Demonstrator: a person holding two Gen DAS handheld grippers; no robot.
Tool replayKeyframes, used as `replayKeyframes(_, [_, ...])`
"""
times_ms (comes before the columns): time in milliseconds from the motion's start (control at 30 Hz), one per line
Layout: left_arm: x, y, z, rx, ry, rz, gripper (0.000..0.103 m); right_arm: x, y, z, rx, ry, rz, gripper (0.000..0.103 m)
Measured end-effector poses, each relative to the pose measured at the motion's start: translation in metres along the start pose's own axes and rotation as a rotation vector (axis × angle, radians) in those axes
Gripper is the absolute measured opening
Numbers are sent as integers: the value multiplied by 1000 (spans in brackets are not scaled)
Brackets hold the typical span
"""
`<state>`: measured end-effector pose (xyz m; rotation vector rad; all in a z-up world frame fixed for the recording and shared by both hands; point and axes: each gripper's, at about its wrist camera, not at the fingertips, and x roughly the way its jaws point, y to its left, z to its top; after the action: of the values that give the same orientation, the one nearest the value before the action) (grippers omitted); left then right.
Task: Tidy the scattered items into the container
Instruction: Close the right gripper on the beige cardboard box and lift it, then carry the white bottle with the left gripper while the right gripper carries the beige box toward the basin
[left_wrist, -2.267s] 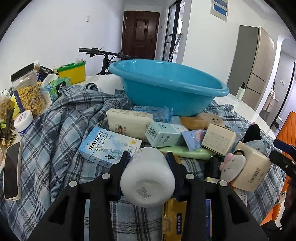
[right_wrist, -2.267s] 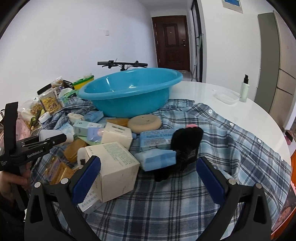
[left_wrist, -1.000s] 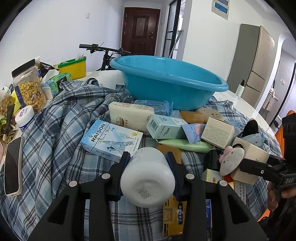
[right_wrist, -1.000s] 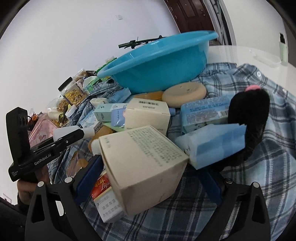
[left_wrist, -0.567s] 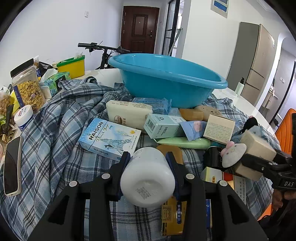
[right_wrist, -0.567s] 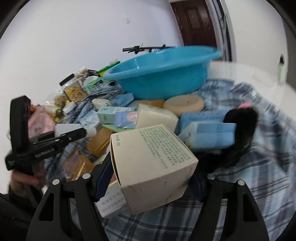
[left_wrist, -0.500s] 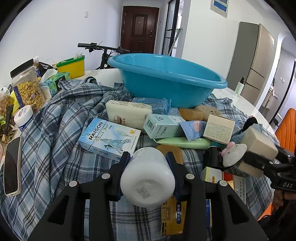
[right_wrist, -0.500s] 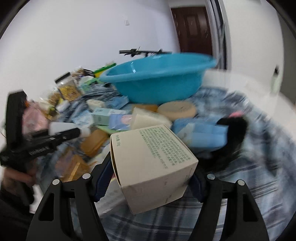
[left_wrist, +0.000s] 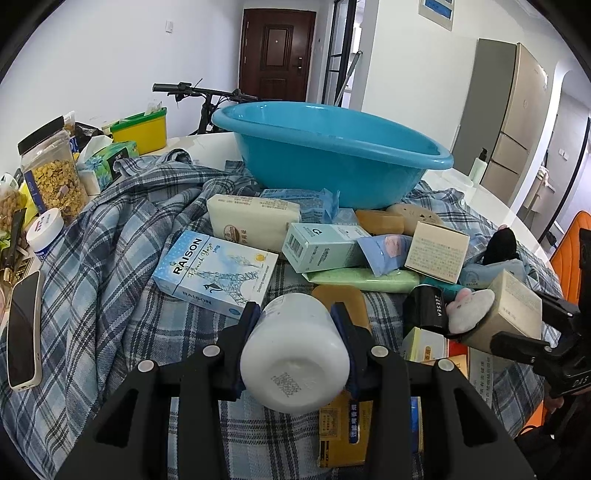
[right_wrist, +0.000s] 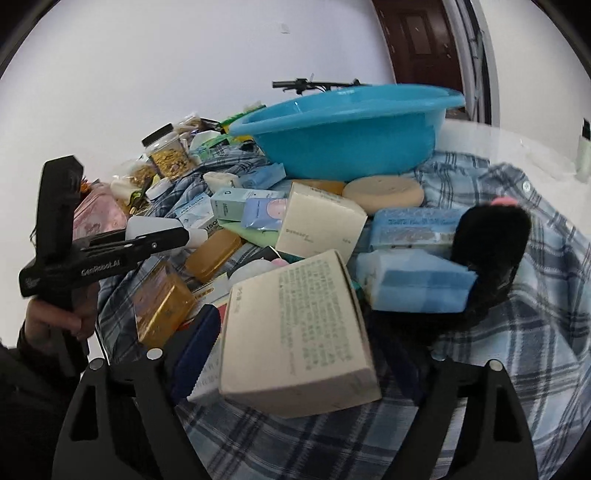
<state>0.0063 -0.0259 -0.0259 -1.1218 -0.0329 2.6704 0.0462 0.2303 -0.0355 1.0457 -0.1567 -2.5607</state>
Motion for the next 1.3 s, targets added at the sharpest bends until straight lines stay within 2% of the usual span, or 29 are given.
replayKeyframes(100, [0, -1, -1, 3, 3, -1, 42, -5, 4, -1, -56, -14, -8, 83])
replayKeyframes(200, [2, -2, -1, 8, 6, -1, 42, -2, 13, -2, -126, 4, -46, 62])
replayKeyframes(267, [2, -3, -1, 11, 9, 0, 42, -1, 17, -5, -157, 5, -74, 58])
replayKeyframes(367, [3, -3, -1, 8, 8, -1, 42, -3, 17, -7, -160, -10, -102, 58])
replayKeyframes(533, [3, -3, -1, 7, 10, -1, 42, -4, 14, -4, -64, -40, -193, 57])
replayKeyframes(700, [3, -3, -3, 5, 12, -3, 42, 1, 26, -6, -142, -34, -254, 59])
replayKeyframes(967, [4, -2, -3, 6, 11, -2, 42, 7, 31, -12, -210, -13, -307, 56])
replayKeyframes(1300, [-7, -3, 2, 6, -35, 17, 42, -12, 20, 2, -85, -68, -311, 55])
